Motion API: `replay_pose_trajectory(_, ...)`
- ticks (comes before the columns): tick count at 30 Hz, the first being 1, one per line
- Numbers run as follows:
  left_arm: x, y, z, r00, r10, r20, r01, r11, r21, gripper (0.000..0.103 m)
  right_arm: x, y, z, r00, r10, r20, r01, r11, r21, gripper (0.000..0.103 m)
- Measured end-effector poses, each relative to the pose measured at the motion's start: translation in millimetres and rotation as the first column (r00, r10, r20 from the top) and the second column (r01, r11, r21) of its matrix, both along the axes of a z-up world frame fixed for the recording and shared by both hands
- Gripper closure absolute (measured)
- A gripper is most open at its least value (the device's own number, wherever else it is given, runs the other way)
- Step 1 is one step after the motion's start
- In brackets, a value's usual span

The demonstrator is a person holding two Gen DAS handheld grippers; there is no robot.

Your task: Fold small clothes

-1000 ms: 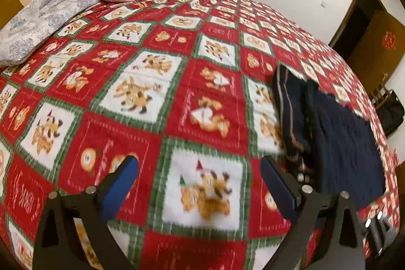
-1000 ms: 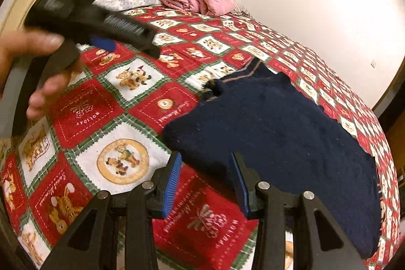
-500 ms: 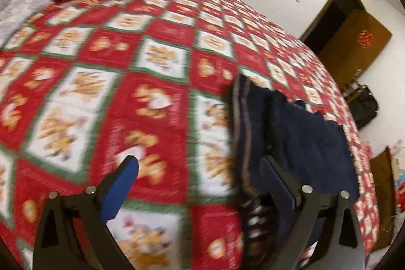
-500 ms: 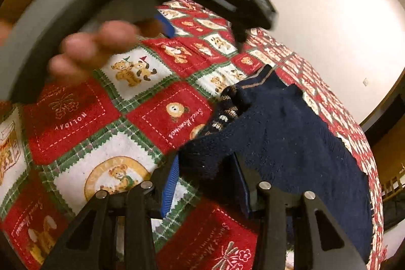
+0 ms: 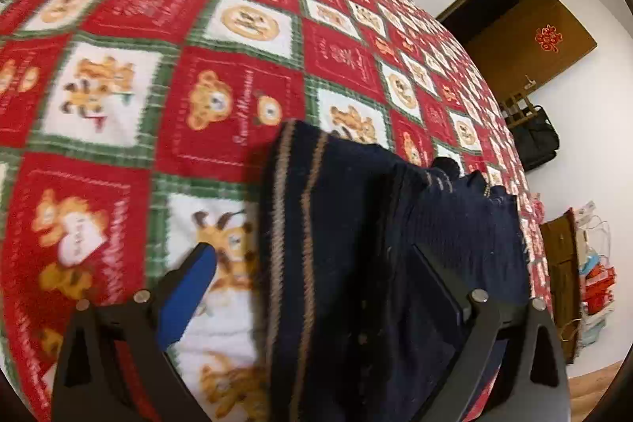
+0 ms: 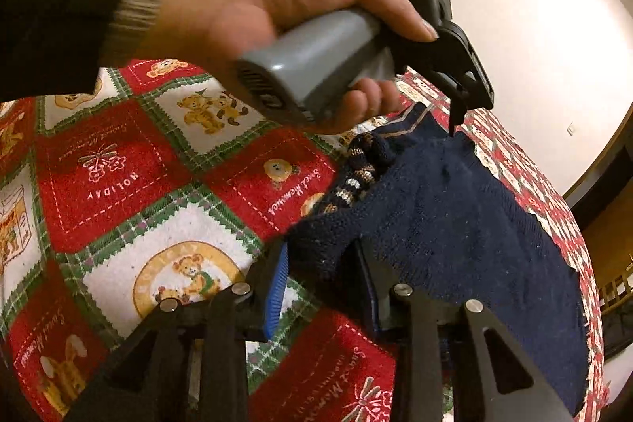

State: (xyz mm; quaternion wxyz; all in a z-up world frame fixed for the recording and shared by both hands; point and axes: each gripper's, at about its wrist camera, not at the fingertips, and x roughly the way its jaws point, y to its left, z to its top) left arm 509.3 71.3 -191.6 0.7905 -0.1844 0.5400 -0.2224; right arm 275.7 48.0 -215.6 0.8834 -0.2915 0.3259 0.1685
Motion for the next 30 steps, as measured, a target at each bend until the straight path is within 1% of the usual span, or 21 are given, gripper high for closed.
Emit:
replay_pose_trajectory(3, 1, -6, 0, 0.998, -0.051, -0.032, 0.046, 0.989, -0.142, 0.004, 2, -3, 0, 1.000, 0.001, -0.012, -0.001, 1.000, 0.022, 0.069)
replay_pose_trajectory(4, 0, -11, 3, 0.998, -0.064, -0.020, 0.060, 0.989, -0.132, 0.004, 2, -4, 0, 1.000, 0.001, -0.014, 0.000, 1.000, 0.026, 0.069)
replay_pose_trajectory(6, 0, -21, 6, 0.997, -0.077, 0.014, 0.077, 0.996, -0.053, 0.006, 5, -7, 0, 1.000, 0.001, -0.016, 0.000, 0.999, 0.033, 0.069)
replay_pose_trajectory(7, 1, -25, 4, 0.996, -0.082, 0.016, 0.083, 0.996, -0.034, 0.007, 6, -8, 1, 1.000, 0.001, -0.016, 0.000, 0.999, 0.037, 0.069)
replay_pose_trajectory(8, 1, -27, 2, 0.997, -0.073, 0.012, 0.073, 0.997, 0.004, 0.015, 7, -10, 1, 1.000, 0.000, -0.015, 0.001, 0.999, 0.041, 0.069)
replay_pose_trajectory(9, 3, -26, 1, 0.998, -0.062, 0.010, 0.062, 0.998, 0.024, 0.020, 7, -11, 1, 1.000, -0.001, -0.012, 0.001, 0.999, 0.043, 0.069)
replay_pose_trajectory(11, 3, -23, 1, 0.999, -0.047, 0.018, 0.046, 0.998, 0.048, 0.035, 7, -12, 2, 1.000, -0.002, -0.003, 0.002, 0.999, 0.044, 0.069)
replay_pose_trajectory(12, 3, -24, 1, 0.998, -0.052, 0.023, 0.051, 0.997, 0.058, 0.049, 6, -12, 3, 1.000, -0.002, 0.004, 0.002, 0.999, 0.045, 0.070)
replay_pose_trajectory(13, 2, -25, 2, 0.998, -0.064, 0.027, 0.063, 0.997, 0.054, 0.058, 6, -12, 3, 1.000, -0.002, 0.008, 0.001, 0.999, 0.044, 0.071)
replay_pose_trajectory(15, -1, -26, 3, 0.996, -0.081, 0.042, 0.079, 0.995, 0.066, 0.069, 5, -12, 3, 1.000, -0.001, 0.015, 0.000, 0.999, 0.037, 0.072)
replay_pose_trajectory(16, -3, -27, 5, 0.994, -0.093, 0.051, 0.089, 0.993, 0.074, 0.079, 4, -11, 3, 1.000, 0.001, 0.018, -0.001, 0.999, 0.039, 0.073)
replay_pose_trajectory(19, -6, -32, 11, 0.992, -0.100, 0.072, 0.093, 0.991, 0.094, 0.084, -2, -16, 11, 1.000, 0.002, 0.030, -0.004, 0.996, 0.084, 0.081)
replay_pose_trajectory(22, -8, -34, 20, 0.991, -0.097, 0.093, 0.088, 0.992, 0.096, 0.085, -4, -26, 21, 1.000, -0.009, 0.027, 0.005, 0.989, 0.146, 0.089)
replay_pose_trajectory(24, -9, -33, 26, 0.991, -0.091, 0.100, 0.083, 0.993, 0.085, 0.086, -3, -34, 25, 1.000, -0.024, 0.015, 0.021, 0.983, 0.183, 0.091)
replay_pose_trajectory(30, -13, -36, 40, 0.991, -0.065, 0.114, 0.059, 0.996, 0.062, 0.087, -9, -60, 43, 0.998, -0.050, 0.031, 0.039, 0.957, 0.287, 0.093)
